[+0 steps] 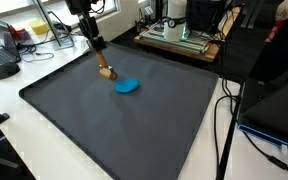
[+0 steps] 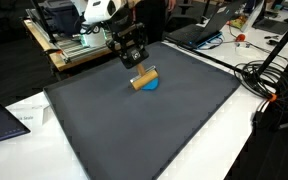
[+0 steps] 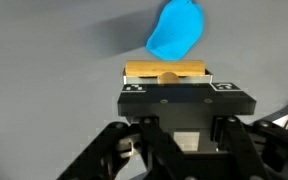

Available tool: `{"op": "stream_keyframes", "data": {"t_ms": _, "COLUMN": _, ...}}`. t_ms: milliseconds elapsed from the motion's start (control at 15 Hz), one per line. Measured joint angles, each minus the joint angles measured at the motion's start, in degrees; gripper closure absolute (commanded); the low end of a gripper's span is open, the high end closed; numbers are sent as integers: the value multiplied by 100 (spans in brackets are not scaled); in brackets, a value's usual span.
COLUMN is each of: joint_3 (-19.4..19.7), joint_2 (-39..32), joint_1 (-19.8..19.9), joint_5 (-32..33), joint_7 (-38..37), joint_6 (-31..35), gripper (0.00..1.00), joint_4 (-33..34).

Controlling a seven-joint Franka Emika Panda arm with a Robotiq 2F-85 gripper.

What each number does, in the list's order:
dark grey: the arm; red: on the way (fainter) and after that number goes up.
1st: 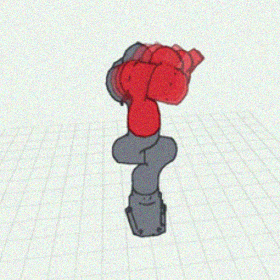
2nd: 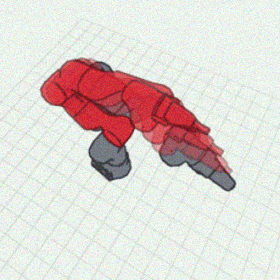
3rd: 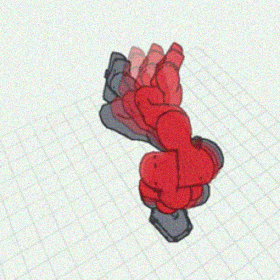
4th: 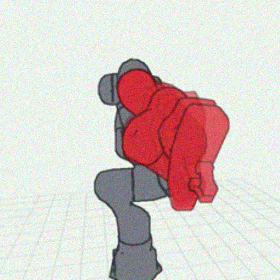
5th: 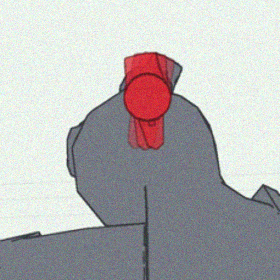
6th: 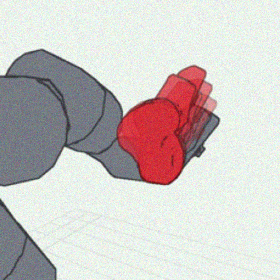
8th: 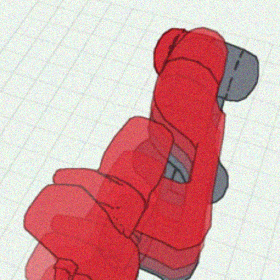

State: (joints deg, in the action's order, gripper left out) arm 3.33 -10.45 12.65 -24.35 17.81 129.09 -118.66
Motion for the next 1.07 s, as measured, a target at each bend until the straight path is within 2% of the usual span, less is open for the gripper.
{"op": "stream_keyframes", "data": {"t_ms": 467, "joint_3": 0, "joint_2": 638, "joint_1": -20, "joint_5": -354, "joint_7": 1539, "joint_6": 631, "gripper": 78, "joint_4": -871}}
{"op": "stream_keyframes", "data": {"t_ms": 867, "joint_3": 13, "joint_2": 808, "joint_1": -42, "joint_5": -937, "joint_7": 2991, "joint_6": 733, "gripper": 78, "joint_4": -1209}}
{"op": "stream_keyframes", "data": {"t_ms": 1067, "joint_3": 34, "joint_2": 810, "joint_1": -49, "joint_5": -962, "joint_7": 3549, "joint_6": 804, "gripper": 78, "joint_4": -1338}}
